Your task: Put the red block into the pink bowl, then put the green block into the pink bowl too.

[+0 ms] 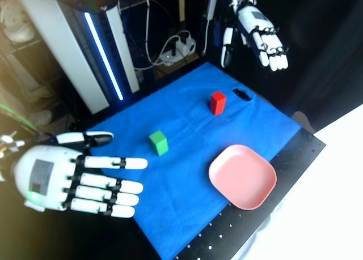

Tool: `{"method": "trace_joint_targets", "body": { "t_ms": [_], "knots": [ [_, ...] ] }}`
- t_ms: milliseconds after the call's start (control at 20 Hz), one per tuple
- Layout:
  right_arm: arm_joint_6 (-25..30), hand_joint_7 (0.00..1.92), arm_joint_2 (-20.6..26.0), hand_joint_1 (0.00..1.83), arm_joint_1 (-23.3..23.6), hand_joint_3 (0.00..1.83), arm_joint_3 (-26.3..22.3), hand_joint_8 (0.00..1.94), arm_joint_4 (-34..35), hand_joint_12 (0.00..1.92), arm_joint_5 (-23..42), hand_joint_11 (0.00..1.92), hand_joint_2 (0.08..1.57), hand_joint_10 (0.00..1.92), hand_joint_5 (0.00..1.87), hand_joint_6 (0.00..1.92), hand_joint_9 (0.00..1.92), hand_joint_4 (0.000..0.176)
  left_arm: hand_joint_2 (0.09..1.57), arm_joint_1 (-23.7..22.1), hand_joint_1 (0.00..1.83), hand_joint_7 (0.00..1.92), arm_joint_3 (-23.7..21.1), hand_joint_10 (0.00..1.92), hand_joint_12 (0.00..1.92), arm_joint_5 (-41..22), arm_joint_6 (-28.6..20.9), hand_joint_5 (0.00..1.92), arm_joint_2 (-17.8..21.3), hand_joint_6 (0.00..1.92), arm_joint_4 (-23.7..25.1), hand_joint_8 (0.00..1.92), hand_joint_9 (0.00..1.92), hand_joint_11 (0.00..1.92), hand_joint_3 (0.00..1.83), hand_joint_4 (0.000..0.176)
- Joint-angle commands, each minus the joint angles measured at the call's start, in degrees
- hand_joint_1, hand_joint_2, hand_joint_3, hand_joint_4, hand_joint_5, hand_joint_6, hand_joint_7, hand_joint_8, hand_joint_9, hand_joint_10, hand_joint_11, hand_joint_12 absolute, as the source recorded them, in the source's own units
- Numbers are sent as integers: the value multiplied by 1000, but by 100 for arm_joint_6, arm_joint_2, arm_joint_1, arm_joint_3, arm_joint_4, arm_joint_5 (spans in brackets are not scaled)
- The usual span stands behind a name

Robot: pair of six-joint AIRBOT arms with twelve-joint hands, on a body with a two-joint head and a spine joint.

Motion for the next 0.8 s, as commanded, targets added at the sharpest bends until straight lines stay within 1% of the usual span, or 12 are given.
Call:
{"method": "trace_joint_targets", "body": {
  "t_ms": [0, 100, 150, 250, 300, 400, 450, 500, 550, 600, 700, 750],
  "knots": [
    [36, 84, -15, 363, 43, 6, 37, 3, 209, 435, 673, 14, 1121, 10, 275, 4, 60, 176, 904, -113, 738, 54, 36, 6, 329, -544, -15, 143, -35, 3, 103, 1, 52, 0, 4, 112],
    [36, 92, -16, 351, 43, 5, 38, 4, 207, 442, 673, 18, 1127, 12, 274, 1, 77, 176, 884, -548, 750, 38, 253, 0, 287, -133, -15, 126, -268, 0, 311, 0, 39, 0, 0, 100],
    [36, 89, -16, 388, 43, 2, 39, 2, 207, 441, 673, 16, 1126, 9, 276, 2, 76, 176, 873, -736, 789, 23, 337, 0, 222, 68, -15, 123, -356, 0, 459, 0, 17, 0, 0, 96],
    [36, 90, -15, 438, 43, 1, 40, 1, 208, 443, 673, 28, 1126, 8, 284, 4, 82, 176, 832, -1034, 792, 0, 447, 0, 153, 348, -15, 107, -504, 1, 688, 0, 0, 0, 0, 103],
    [36, 89, -14, 431, 43, 1, 40, 1, 208, 447, 673, 38, 1128, 8, 277, 1, 83, 176, 840, -1163, 755, 0, 496, 0, 30, 480, -15, 90, -577, 3, 799, 0, 0, 0, 0, 107],
    [37, 73, -14, 412, 43, 1, 40, 0, 208, 442, 673, 16, 1127, 0, 258, 0, 59, 176, 836, -1528, 803, 21, 663, 0, 17, 834, -15, 112, -805, 10, 1039, 7, 0, 36, 0, 166],
    [37, 73, -14, 413, 43, 2, 40, 0, 208, 439, 673, 2, 1130, 0, 262, 2, 58, 176, 814, -1665, 823, 71, 751, 7, 52, 1030, -15, 139, -913, 6, 1134, 6, 59, 100, 0, 170],
    [37, 77, -14, 414, 43, 2, 40, 2, 208, 438, 673, 0, 1130, 2, 269, 5, 61, 176, 809, -1772, 784, 115, 830, 9, 93, 1216, -15, 151, -996, 2, 1221, 3, 128, 160, 0, 169],
    [37, 72, -13, 440, 43, 0, 42, 1, 208, 408, 673, 0, 1126, 0, 277, 4, 48, 176, 818, -1900, 754, 190, 916, 15, 179, 1429, -15, 141, -1112, 0, 1334, 2, 265, 288, 0, 175],
    [37, 80, -13, 432, 43, 0, 42, 4, 208, 406, 673, 8, 1123, 4, 285, 6, 56, 176, 829, -1975, 762, 260, 977, 12, 224, 1568, -15, 166, -1199, 1, 1408, 3, 343, 343, 1, 161],
    [37, 91, -13, 420, 43, 0, 42, 6, 208, 402, 673, 6, 1121, 6, 290, 5, 63, 176, 836, -2071, 816, 413, 1082, 14, 285, 1750, -15, 277, -1360, 6, 1479, 7, 480, 416, 0, 87],
    [37, 104, -13, 422, 43, 0, 42, 9, 208, 407, 673, 22, 1119, 10, 298, 7, 79, 176, 850, -2090, 874, 529, 1111, 16, 302, 1800, -15, 370, -1392, 8, 1480, 12, 560, 429, 1, 56]
  ]
}}
